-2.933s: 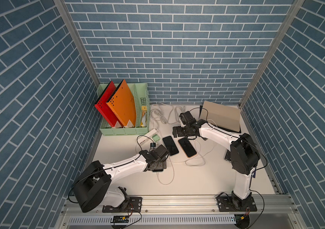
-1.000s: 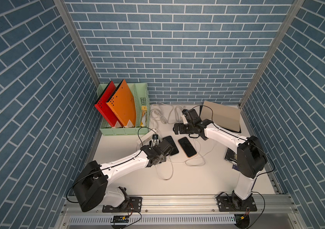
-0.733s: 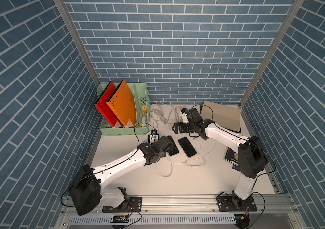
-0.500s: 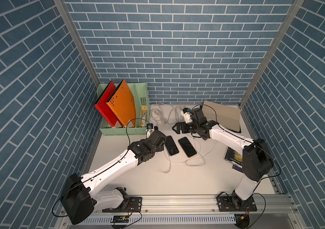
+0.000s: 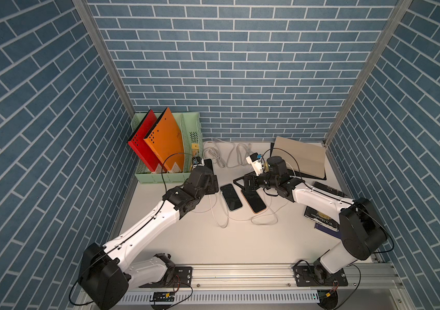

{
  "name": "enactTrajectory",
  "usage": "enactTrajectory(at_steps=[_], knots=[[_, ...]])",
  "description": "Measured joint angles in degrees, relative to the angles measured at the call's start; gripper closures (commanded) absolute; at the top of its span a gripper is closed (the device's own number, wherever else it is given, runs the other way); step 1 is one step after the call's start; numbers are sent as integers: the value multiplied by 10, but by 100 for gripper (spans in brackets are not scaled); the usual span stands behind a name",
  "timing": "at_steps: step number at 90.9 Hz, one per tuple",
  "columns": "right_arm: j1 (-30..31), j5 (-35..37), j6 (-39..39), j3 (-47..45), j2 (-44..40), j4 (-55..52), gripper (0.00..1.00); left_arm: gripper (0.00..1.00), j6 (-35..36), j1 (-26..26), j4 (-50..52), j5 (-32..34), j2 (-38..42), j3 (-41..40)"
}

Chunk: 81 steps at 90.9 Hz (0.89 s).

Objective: Unplug the charging cable from the phone
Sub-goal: Pick up the phone at the center of the board.

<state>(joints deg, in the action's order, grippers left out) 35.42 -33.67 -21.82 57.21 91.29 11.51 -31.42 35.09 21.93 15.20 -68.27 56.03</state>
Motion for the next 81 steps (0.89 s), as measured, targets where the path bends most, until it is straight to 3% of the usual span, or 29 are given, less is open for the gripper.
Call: enactTrajectory(at_steps=[9, 34, 60, 81], knots=[[8, -22, -19, -27, 0, 45, 2, 100, 4, 0, -7, 0, 0, 4], [55, -48, -83, -103, -3, 187, 22, 100, 6, -3, -18, 2, 0, 7], [96, -44, -151, -110, 10, 290, 37, 100, 8, -4, -26, 3, -9, 7], [129, -31, -198, -110, 45, 334, 43, 100, 9, -4, -29, 8, -9, 7]])
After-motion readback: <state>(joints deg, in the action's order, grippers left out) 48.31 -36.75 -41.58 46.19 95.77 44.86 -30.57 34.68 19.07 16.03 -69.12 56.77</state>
